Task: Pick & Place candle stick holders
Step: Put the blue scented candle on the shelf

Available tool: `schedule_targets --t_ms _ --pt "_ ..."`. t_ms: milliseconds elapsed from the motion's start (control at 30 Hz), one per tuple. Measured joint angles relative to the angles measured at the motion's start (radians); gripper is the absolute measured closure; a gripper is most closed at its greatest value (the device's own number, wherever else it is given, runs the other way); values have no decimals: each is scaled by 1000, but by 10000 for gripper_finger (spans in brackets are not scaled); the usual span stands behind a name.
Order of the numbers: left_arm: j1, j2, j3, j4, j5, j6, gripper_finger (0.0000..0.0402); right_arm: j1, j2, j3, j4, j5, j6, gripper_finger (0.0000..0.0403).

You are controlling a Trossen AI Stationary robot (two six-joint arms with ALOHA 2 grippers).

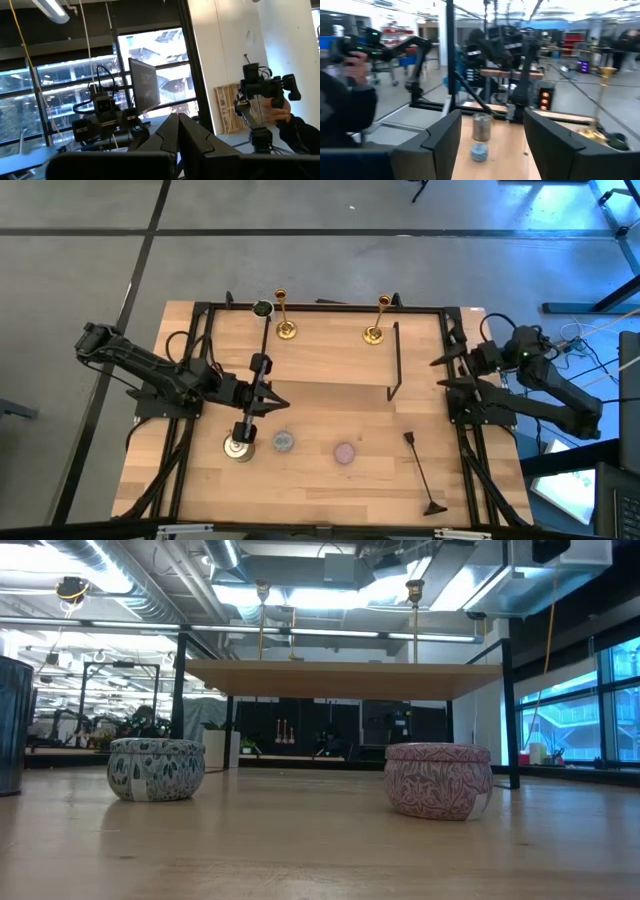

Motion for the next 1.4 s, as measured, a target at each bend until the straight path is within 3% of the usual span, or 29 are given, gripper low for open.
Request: schedule_targets --t_ms 233,433,633,733,900,967,1133,1400 --pt "0 0 0 0 0 -2 400 0 71 0 7 -7 16 185" --pt "0 0 0 0 5 -3 399 0 199 0 69 -239 -30 185" --pt "0 0 0 0 50 -9 400 0 274 0 164 -264 -45 185" --pt "1 0 0 -23 141 -12 399 0 289 0 192 -264 -39 185" --pt "14 6 73 -181 448 -60 401 0 297 0 214 -267 -25 185" --pt "4 25 96 -231 476 -52 399 0 297 0 220 -267 -23 185" --pt "-13 78 137 -269 358 -26 400 1 299 0 234 -267 -7 185" --pt "-24 176 266 -507 100 -79 400 51 362 9 234 -266 -23 185"
